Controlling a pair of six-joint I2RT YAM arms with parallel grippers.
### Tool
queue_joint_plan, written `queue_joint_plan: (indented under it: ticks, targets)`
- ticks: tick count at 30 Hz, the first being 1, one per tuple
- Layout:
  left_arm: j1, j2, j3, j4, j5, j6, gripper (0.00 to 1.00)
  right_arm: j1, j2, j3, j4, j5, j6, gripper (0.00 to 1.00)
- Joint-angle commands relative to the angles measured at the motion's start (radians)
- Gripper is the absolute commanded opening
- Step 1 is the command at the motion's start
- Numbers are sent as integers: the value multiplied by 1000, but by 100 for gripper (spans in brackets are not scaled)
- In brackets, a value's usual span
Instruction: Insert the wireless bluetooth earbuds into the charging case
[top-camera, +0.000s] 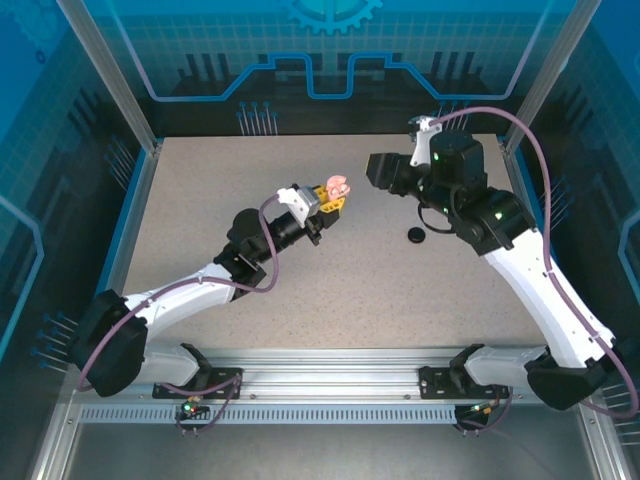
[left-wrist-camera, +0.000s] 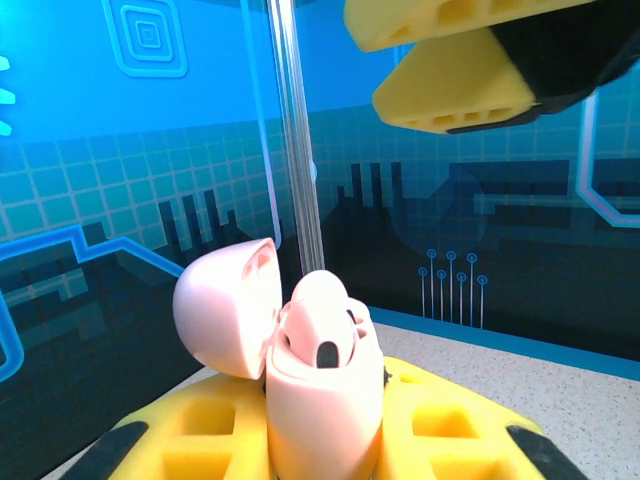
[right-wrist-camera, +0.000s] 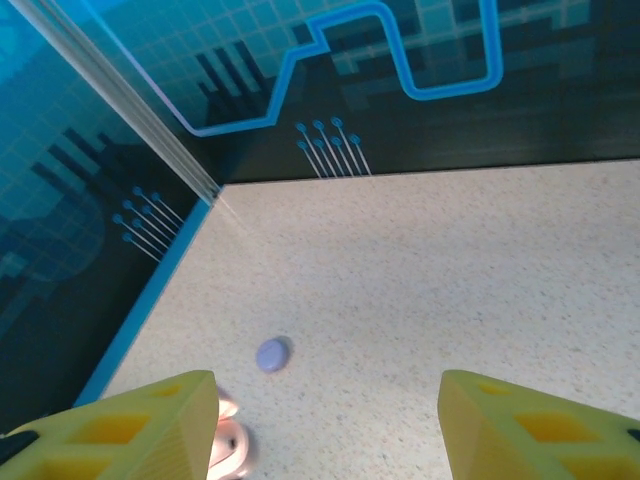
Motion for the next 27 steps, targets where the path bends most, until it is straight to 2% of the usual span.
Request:
queue_joint_plan:
  ticks: [1,6,11,16,19,27]
  targets:
    - [-8,14,-15,39,36,-35,0,-27,77,107,-104,-55,-54,60]
    - [-8,26,-18,31,68,-61,0,-28,233,264,-195,-111,-96,54]
    - [-12,37,-12,26,82,-76,0,-12,393,406,-272,-165,-124,44]
    - [-17,48,-2,22,79,-76,0,20,495,483,-333,-181,-156,38]
    - [-17,53,3,22,68,-72,0,45,495,464,-345,-171,-171,36]
    - [-17,64,13,21,43,-56,0,71,380,307,-312,-166,-162,34]
